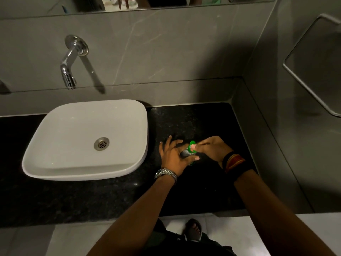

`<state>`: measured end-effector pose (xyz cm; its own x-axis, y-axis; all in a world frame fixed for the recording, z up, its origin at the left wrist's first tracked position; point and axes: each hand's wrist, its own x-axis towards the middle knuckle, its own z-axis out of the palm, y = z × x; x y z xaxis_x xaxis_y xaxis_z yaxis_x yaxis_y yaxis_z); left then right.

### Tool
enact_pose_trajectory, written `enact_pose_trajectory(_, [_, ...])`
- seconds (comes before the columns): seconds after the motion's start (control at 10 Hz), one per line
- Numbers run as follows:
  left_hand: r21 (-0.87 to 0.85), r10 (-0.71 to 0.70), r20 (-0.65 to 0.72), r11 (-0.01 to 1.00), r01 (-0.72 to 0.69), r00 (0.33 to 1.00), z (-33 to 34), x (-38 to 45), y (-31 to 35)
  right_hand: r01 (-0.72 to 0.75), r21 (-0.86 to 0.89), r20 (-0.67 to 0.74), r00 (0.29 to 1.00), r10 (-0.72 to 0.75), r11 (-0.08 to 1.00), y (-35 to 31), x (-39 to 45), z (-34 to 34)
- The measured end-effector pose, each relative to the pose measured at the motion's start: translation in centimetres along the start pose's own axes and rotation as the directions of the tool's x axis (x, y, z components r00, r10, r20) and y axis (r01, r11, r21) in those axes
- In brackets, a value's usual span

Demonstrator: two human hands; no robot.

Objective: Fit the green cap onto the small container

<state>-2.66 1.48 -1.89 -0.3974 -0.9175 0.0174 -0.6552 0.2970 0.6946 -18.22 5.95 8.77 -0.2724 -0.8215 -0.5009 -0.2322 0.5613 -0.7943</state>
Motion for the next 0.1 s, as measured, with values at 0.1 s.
enact_pose_trajectory(0.1, [0.037,0.020,0.038,0.999,-0.021,0.999,-0.39,0.08,-0.12,-0.005,0.009,-0.027,1.000,0.005,1.000,0.14,-0.21,0.34])
